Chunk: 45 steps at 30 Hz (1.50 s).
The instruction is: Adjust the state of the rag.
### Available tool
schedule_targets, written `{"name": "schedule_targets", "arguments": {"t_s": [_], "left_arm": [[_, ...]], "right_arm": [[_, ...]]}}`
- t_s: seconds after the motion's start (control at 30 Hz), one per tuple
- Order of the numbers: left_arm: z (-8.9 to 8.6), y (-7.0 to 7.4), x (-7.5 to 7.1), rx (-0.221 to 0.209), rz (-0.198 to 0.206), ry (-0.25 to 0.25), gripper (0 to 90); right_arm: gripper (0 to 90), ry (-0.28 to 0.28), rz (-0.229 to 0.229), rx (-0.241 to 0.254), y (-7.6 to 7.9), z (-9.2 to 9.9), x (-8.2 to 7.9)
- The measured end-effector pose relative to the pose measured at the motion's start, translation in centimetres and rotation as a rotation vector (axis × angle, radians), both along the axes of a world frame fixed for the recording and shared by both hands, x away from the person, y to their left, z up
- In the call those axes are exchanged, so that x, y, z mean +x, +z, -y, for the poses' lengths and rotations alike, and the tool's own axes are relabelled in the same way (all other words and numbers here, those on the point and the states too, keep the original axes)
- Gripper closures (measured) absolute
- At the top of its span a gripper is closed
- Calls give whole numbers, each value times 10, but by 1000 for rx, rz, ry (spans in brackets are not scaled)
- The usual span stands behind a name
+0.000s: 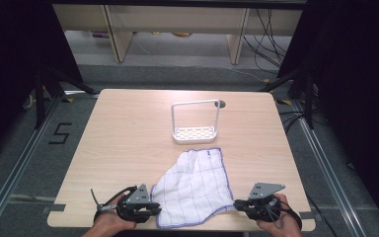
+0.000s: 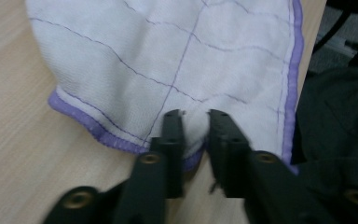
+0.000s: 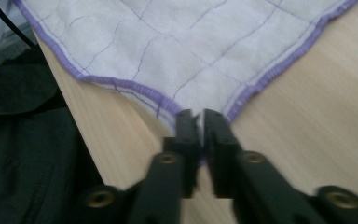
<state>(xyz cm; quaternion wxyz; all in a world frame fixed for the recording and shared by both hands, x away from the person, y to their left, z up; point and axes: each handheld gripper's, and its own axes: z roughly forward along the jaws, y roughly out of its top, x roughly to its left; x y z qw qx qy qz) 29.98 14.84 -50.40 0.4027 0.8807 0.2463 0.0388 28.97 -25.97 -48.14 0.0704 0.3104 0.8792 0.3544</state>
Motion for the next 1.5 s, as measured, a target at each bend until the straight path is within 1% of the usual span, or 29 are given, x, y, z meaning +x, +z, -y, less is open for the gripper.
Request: {"name": "schedule_targets", "arguments": {"t_s": [0.03, 0.07, 0.1, 0.13, 0.17, 0.23, 0.27, 0.37, 0.4, 0.47, 0.5, 0.67, 0.7, 0.77, 0.83, 0.87, 0.9, 0.93, 0.97, 1.0, 1.07, 1.1, 1.17, 1.23, 1.33, 1.37, 1.4, 1.43, 1.5], "left_arm": [[-8, 11, 5, -56, 10, 43, 614], [-8, 11, 5, -56, 10, 43, 574], [-18, 23, 13, -89, 33, 111, 535], [-18, 23, 13, -89, 33, 111, 524], [-26, 32, 27, -92, 52, 139, 522], [-28, 33, 36, -96, 51, 164, 515], [-28, 33, 45, -107, 39, 197, 507], [-19, 21, 79, -94, -38, 224, 481], [-19, 21, 79, -94, -38, 224, 478], [-5, 15, 96, -137, -86, 259, 479], [0, 13, 99, -130, -94, 256, 482], [17, 2, 107, -98, -133, 225, 493], [23, -1, 109, -88, -141, 195, 549], [26, -3, 109, -95, -140, 180, 686], [34, -2, 109, -85, -109, 164, 745], [43, 4, 104, -73, -31, 161, 844], [43, 4, 104, -73, -31, 161, 846], [49, 10, 99, -62, 8, 159, 846], [63, 21, 84, -8, 121, 108, 840], [63, 21, 84, -8, 121, 108, 841], [77, 28, 65, -17, 155, 51, 842], [94, 29, 49, -2, 179, -12, 842], [102, 25, 42, 11, 185, -35, 829], [115, 15, 36, 23, 149, -71, 781], [119, 7, 30, -36, 76, -85, 713], [117, 11, 30, -52, 75, -88, 617], [112, 16, 30, -69, 75, -79, 617], [98, 27, 34, -124, 86, -31, 571], [81, 37, 43, -145, 95, 28, 537]], "right_arm": [[640, -6, 6, 6, 4, 4, 1], [640, -6, 6, 6, 4, 4, 1], [571, -40, 29, 13, 10, 5, 5], [571, -40, 29, 13, 10, 5, 5], [559, -53, 44, 17, 16, 3, 13], [535, -69, 44, 27, 20, 0, 17], [530, -71, 61, 33, 23, -2, 24], [512, -96, 83, 50, 33, -12, 45], [512, -96, 83, 50, 33, -12, 45], [512, -100, 108, 53, 33, -14, 58], [511, -111, 86, 53, 32, -14, 59], [511, -114, 82, 62, 24, -10, 60], [511, -114, 84, 76, 23, -7, 59], [511, -114, 80, 84, 23, -5, 58], [512, -111, 87, 83, 23, -5, 59], [513, -111, 92, 90, 23, -5, 59], [513, -111, 92, 90, 23, -5, 59], [514, -122, 92, 90, 24, -5, 59], [514, -129, 93, 90, 25, -3, 59], [514, -129, 93, 90, 25, -3, 59], [519, -174, 89, 111, 26, 0, 56], [519, -164, 113, 106, 26, 3, 58], [519, -193, 82, 120, 24, 4, 58], [520, -181, 91, 115, 21, 7, 62], [520, -200, 86, 106, 19, 9, 62], [519, -212, 85, 110, 18, 12, 63], [519, -212, 85, 110, 18, 12, 63], [519, -222, 91, 117, 16, 16, 65], [518, -251, 77, 132, 16, 18, 64]]}}
